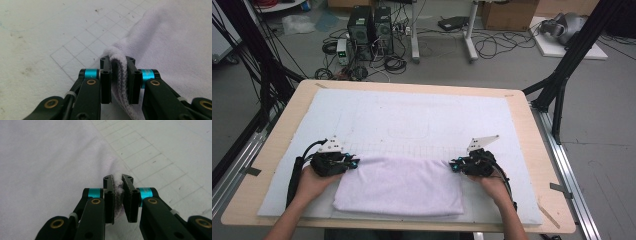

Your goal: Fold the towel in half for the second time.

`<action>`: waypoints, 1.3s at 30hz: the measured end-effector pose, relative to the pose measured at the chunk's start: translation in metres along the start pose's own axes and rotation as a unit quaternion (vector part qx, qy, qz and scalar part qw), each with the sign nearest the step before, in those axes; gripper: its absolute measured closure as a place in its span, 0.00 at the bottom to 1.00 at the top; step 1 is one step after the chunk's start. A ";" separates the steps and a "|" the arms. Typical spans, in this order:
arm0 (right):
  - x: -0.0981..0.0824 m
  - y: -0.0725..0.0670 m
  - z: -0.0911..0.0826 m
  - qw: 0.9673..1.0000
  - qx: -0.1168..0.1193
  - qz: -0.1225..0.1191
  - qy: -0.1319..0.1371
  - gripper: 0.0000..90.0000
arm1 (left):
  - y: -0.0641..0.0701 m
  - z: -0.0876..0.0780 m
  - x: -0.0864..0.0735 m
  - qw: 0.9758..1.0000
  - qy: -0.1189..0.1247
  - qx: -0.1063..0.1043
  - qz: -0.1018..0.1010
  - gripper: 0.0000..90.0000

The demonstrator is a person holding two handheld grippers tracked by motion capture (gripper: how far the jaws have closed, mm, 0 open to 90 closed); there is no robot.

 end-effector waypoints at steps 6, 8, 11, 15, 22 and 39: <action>0.019 0.007 -0.004 1.000 -0.011 -0.013 0.007 0.91 | -0.005 -0.005 0.015 1.000 0.018 0.013 0.001 0.86; 0.026 0.011 -0.005 1.000 -0.021 -0.014 0.008 0.91 | -0.011 -0.006 0.023 0.999 0.026 0.022 0.001 0.86; 0.040 0.022 -0.009 0.999 -0.041 -0.012 0.016 0.91 | -0.019 -0.006 0.032 0.999 0.039 0.035 -0.004 0.86; 0.056 0.040 -0.011 0.998 -0.063 -0.005 0.028 0.91 | -0.035 -0.007 0.047 0.997 0.053 0.054 -0.010 0.87; 0.088 0.067 -0.004 0.995 -0.097 -0.003 0.023 0.91 | -0.068 -0.003 0.080 0.995 0.047 0.088 -0.014 0.87; 0.105 0.116 0.019 0.989 -0.130 0.059 0.032 0.64 | -0.113 0.017 0.095 0.992 0.028 0.115 -0.047 0.62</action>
Point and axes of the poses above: each handheld gripper's, and its own axes: z roughly forward along the jaws, x roughly out of its top, y roughly to its right, the point moved 7 cm from there along z, roughly forward along the jaws, and after that the axes turned 8 degrees about -x, right-handed, at the moved point
